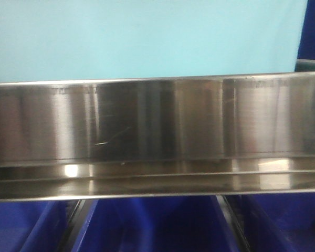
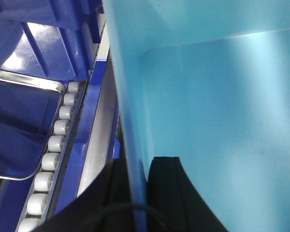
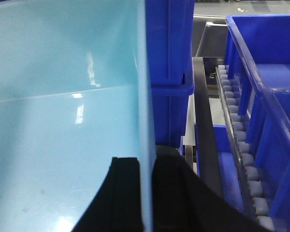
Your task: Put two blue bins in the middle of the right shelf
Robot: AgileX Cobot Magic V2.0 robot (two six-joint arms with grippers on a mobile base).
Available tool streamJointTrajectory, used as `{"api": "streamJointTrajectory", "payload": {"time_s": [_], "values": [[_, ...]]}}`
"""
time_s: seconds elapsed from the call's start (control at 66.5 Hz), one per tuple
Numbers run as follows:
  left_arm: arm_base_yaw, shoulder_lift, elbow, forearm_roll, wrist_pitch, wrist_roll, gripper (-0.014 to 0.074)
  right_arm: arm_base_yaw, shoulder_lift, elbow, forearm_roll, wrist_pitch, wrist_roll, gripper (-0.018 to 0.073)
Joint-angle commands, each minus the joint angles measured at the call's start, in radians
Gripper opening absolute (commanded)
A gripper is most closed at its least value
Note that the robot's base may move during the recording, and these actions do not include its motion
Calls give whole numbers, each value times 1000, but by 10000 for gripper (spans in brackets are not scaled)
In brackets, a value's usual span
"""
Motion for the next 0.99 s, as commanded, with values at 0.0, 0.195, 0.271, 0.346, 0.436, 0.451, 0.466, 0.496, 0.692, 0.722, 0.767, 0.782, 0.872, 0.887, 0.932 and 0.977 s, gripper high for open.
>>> {"api": "streamJointTrajectory", "payload": {"time_s": [0.0, 0.195, 0.271, 0.346, 0.436, 0.451, 0.466, 0.496, 0.692, 0.722, 0.767, 0.782, 0.872, 0.887, 0.932, 0.977], "values": [[-12, 1, -6, -29, -50, 12, -111, 15, -10, -8, 32, -94, 2, -162], [-12, 1, -6, -29, -50, 12, -111, 15, -10, -8, 32, -94, 2, -162], [-12, 1, -6, -29, -50, 12, -111, 15, -10, -8, 32, -94, 2, -162], [-12, 1, -6, -29, -50, 12, -111, 15, -10, -8, 32, -94, 2, -162], [-12, 1, -6, -29, -50, 12, -111, 15, -10, -8, 32, -94, 2, -162], [-12, 1, -6, -29, -50, 12, -111, 15, -10, -8, 32, -94, 2, -162], [-12, 1, -6, -29, -50, 12, -111, 15, -10, -8, 32, -94, 2, -162], [-12, 1, -6, -29, -50, 12, -111, 15, -10, -8, 32, -94, 2, -162], [-12, 1, -6, -29, -50, 12, -111, 15, -10, -8, 32, -94, 2, -162], [-12, 1, -6, -29, -50, 12, -111, 15, -10, -8, 32, -94, 2, -162], [-12, 1, -6, -29, -50, 12, -111, 15, -10, -8, 32, -94, 2, -162], [-12, 1, -6, -29, -50, 12, -111, 15, -10, -8, 32, -94, 2, -162], [-12, 1, -6, -29, -50, 12, -111, 15, -10, -8, 32, -94, 2, -162], [-12, 1, -6, -29, -50, 12, -111, 15, -10, -8, 32, -94, 2, -162], [-12, 1, -6, -29, -50, 12, -111, 15, -10, -8, 32, -94, 2, -162], [-12, 1, -6, -29, -50, 12, -111, 15, -10, -8, 32, -94, 2, -162]]}}
